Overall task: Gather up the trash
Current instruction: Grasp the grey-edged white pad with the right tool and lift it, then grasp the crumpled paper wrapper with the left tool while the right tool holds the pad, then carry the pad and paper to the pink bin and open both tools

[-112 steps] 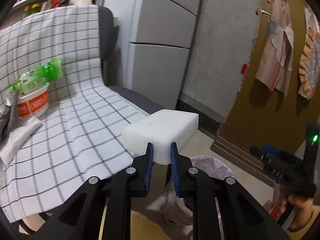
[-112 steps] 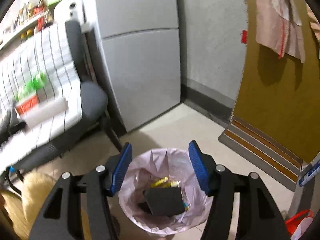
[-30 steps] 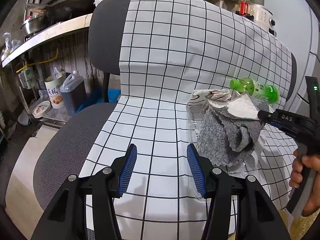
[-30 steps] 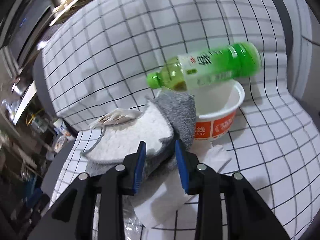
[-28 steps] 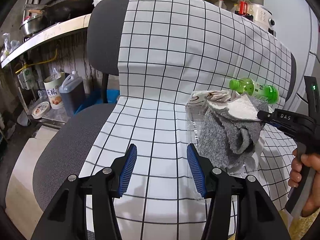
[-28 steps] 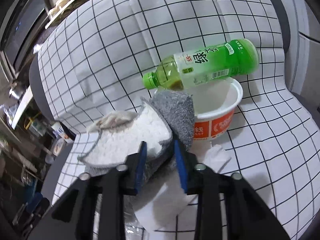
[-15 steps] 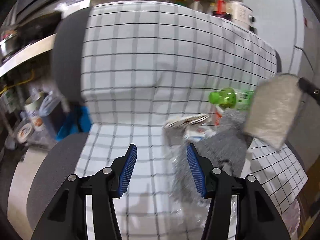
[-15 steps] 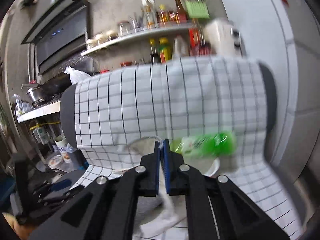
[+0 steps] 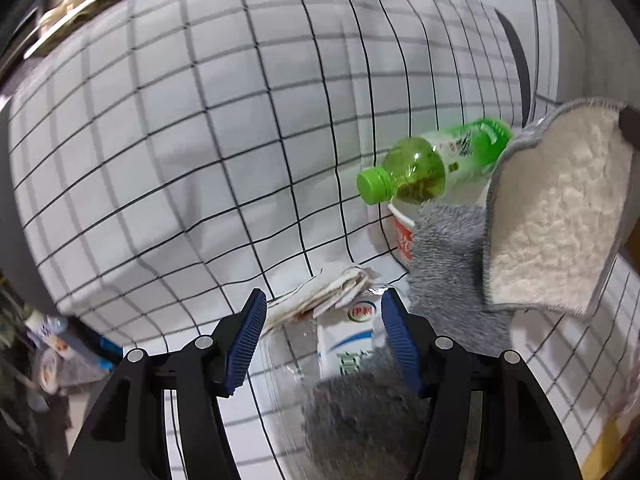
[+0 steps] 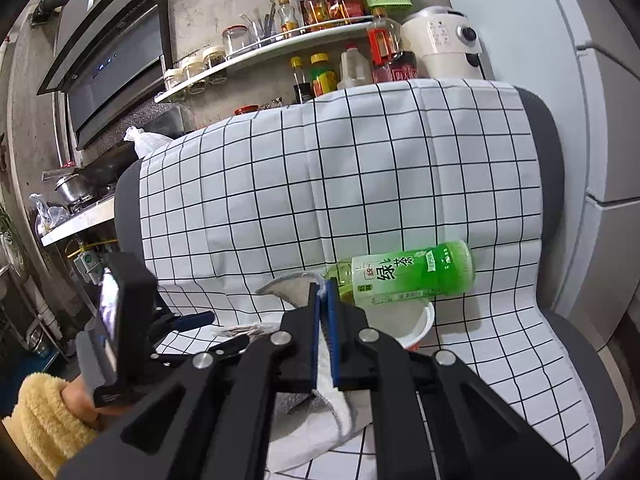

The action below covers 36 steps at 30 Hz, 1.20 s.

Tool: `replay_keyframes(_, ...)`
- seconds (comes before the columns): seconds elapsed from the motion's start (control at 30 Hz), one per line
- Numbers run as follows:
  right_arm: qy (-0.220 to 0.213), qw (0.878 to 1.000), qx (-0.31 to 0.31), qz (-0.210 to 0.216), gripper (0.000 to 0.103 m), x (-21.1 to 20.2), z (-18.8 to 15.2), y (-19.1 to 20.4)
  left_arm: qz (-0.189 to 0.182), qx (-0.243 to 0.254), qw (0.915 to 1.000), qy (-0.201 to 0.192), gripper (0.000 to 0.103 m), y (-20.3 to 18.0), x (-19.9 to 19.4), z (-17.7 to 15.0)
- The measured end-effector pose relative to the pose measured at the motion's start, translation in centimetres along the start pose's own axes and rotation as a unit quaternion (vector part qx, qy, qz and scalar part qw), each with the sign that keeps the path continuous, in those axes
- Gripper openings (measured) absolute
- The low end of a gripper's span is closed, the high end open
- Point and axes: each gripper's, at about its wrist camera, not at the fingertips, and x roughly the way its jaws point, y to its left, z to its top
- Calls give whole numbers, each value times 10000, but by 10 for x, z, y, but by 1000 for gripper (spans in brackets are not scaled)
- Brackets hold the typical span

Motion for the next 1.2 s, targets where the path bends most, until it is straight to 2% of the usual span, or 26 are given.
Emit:
replay_keyframes(0.2, 85, 9999, 38, 45, 4, 13, -1, -8, 45, 536, 9980, 318, 60, -5, 35, 9)
replay_keyframes(0.27, 101, 9999, 56, 56, 5, 13, -2, -11, 83, 616, 9973, 387, 56, -5, 44, 9)
replay_keyframes(0.33, 114, 9999, 63, 52, 4, 13, -3, -13, 127, 625, 9971, 416, 26, -3, 50, 9)
replay_keyframes(0.37, 116, 9999, 63, 52, 5, 13, -4, -14, 123, 588, 9973, 421, 18, -2, 51, 10)
replay_keyframes(0.4, 108, 9999, 56, 43, 4, 12, -4, -15, 99, 529, 9977, 411, 6, 1, 50, 10)
replay_keyframes(0.47, 35, 10000, 42, 34, 5, 8, -2, -16, 213, 352, 9990, 173, 3, 8, 38, 12)
replay_keyframes(0.6, -103, 9999, 126, 38, 5, -5, 3, -21, 366, -340, 9978, -427, 3, 33, -11, 24)
replay_keyframes(0.7, -292, 9993, 226, 71, 4, -30, 7, -22, 352, -879, 9915, -896, 3, 46, -64, 28)
replay_keyframes(0.8, -421, 9989, 225, 5, 4, -55, 7, -23, 172, -1247, 9834, -1305, 3, 38, -118, 19)
replay_keyframes(0.93, -380, 9988, 273, -150, 5, -92, -5, -32, -296, -1418, 9753, -1669, 3, -3, -166, -6)
replay_keyframes(1.1, -154, 9982, 400, -411, 5, -134, -39, -55, -1060, -1644, 9659, -1697, 3, -59, -181, -44)
replay_keyframes(1.2, -22, 9966, 531, -631, 5, -155, -60, -72, -1290, -1597, 9648, -1643, 3, -95, -178, -61)
